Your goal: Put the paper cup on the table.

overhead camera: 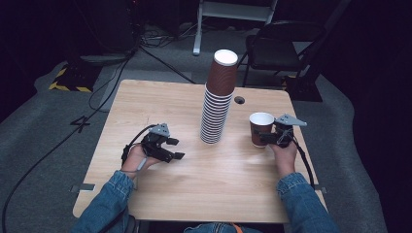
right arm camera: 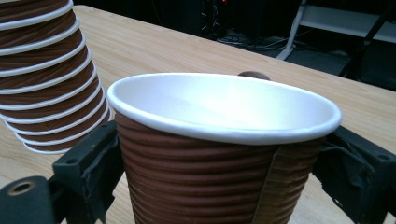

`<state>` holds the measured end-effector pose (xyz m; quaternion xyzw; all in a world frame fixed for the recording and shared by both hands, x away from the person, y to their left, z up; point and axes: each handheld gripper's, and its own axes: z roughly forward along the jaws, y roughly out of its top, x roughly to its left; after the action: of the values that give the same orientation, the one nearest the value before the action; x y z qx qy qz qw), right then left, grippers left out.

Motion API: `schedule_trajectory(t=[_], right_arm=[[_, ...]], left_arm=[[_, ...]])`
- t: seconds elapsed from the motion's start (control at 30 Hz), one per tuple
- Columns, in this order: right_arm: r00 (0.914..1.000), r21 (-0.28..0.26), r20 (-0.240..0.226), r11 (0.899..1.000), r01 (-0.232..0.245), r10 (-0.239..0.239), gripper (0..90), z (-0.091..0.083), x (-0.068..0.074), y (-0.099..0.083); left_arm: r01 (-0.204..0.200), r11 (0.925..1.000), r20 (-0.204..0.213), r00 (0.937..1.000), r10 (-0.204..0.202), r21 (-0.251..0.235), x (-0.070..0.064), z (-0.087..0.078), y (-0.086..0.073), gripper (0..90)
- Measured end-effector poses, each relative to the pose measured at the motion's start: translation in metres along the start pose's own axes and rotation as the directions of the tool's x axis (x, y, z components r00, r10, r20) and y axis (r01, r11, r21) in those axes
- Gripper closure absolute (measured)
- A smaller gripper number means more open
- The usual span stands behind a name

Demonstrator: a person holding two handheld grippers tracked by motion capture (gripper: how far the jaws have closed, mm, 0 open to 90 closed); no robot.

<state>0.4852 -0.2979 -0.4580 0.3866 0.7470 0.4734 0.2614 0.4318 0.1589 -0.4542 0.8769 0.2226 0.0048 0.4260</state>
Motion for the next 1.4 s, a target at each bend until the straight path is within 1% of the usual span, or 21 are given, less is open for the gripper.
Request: schedule_trajectory(t=[0.1,0.17,0.23,0.27,0.33,0.37,0.47,0.5,0.7,0.8,0.83,0.9,0.97,1.07,1.1,1.13,1.17,1.2,1.3,1.37,1.4], right_arm=[[0.9998,0.008,-0.008,1.0,-0.021,0.021,9.1,-0.001,-0.002,0.0],[0.9998,0.019,-0.001,1.0,-0.019,0.019,8.4,-0.002,-0.001,0.0],[0.9998,0.035,-0.006,0.999,-0.02,0.021,4.7,-0.002,-0.001,-0.001],[0.9998,0.035,-0.006,0.999,-0.02,0.021,4.7,-0.002,-0.001,-0.001],[0.9997,0.055,-0.004,0.998,-0.026,0.026,1.9,-0.002,-0.001,-0.001],[0.9994,0.073,-0.006,0.997,-0.035,0.035,0.4,-0.003,-0.001,-0.002],[0.9992,0.089,-0.007,0.995,-0.039,0.04,0.4,-0.005,0.0,-0.002],[0.9994,0.095,-0.014,0.995,-0.031,0.032,0.4,-0.007,0.0,-0.001],[0.9995,0.095,-0.027,0.995,-0.015,0.017,0.0,-0.011,0.002,0.002],[0.9991,0.09,-0.037,0.996,-0.019,0.022,0.0,-0.014,0.002,0.004],[0.9986,0.094,-0.041,0.995,-0.029,0.033,0.0,-0.016,0.002,0.005],[0.9986,0.087,-0.043,0.996,-0.029,0.032,0.0,-0.022,0.0,0.008],[0.9993,0.063,-0.022,0.998,-0.03,0.031,0.0,-0.029,-0.002,0.01],[0.9992,0.026,-0.02,0.999,-0.033,0.033,0.0,-0.043,-0.006,0.015],[0.9992,0.026,-0.02,0.999,-0.033,0.033,0.0,-0.043,-0.006,0.015],[0.999,0.013,-0.023,0.999,-0.038,0.038,0.0,-0.054,-0.008,0.017],[0.999,0.008,-0.027,0.999,-0.034,0.034,0.0,-0.059,-0.008,0.018],[0.999,0.008,-0.027,0.999,-0.034,0.034,0.0,-0.059,-0.008,0.018],[0.9988,0.018,-0.04,0.999,-0.026,0.027,0.0,-0.074,-0.008,0.019],[0.9985,0.037,-0.049,0.999,-0.022,0.024,0.0,-0.083,-0.007,0.018],[0.9986,0.049,-0.049,0.999,-0.018,0.021,0.0,-0.087,-0.007,0.016]], left_arm=[[0.001,1.0,0.0,1.0,-0.001,0.0,0.0,0.0,0.0,32.5],[0.002,1.0,0.002,1.0,-0.002,0.0,0.0,0.0,0.0,32.5],[0.003,1.0,0.003,1.0,-0.003,0.0,0.0,0.0,0.0,32.4],[0.003,1.0,0.003,1.0,-0.003,0.0,0.0,0.0,0.0,32.4],[0.002,1.0,0.004,1.0,-0.002,0.002,0.0,0.001,0.0,32.3],[0.003,1.0,0.004,1.0,-0.003,0.003,0.0,0.001,0.0,32.3],[0.003,1.0,0.005,1.0,-0.003,0.002,0.0,0.001,0.0,32.2],[0.003,1.0,0.004,1.0,-0.003,0.002,0.0,0.001,0.0,32.3],[0.006,1.0,0.005,1.0,-0.006,0.004,0.0,0.0,0.0,32.2],[0.008,1.0,0.003,1.0,-0.008,0.002,0.001,0.0,-0.001,32.2],[0.008,1.0,0.001,1.0,-0.008,0.002,0.001,-0.001,-0.001,32.1],[0.008,1.0,0.0,1.0,-0.008,0.001,0.001,-0.001,-0.001,31.9],[0.016,0.9999,-0.005,0.9999,-0.016,0.002,0.001,-0.002,-0.002,31.5],[0.018,0.9998,-0.024,0.9996,-0.017,0.009,0.0,-0.003,-0.004,30.3],[0.018,0.9998,-0.024,0.9996,-0.017,0.009,0.0,-0.003,-0.004,30.1],[0.023,0.9997,-0.031,0.9993,-0.022,0.012,0.0,-0.005,-0.006,29.8],[0.025,0.9996,-0.033,0.9991,-0.025,0.013,0.0,-0.006,-0.006,29.6],[0.025,0.9996,-0.033,0.9991,-0.025,0.013,0.0,-0.006,-0.006,29.5],[0.044,0.9988,-0.057,0.9974,-0.043,0.02,-0.001,-0.009,-0.01,29.2],[0.049,0.998,-0.077,0.996,-0.046,0.04,-0.002,-0.011,-0.012,29.3],[0.059,0.9973,-0.087,0.9947,-0.055,0.044,-0.003,-0.012,-0.014,29.0]])
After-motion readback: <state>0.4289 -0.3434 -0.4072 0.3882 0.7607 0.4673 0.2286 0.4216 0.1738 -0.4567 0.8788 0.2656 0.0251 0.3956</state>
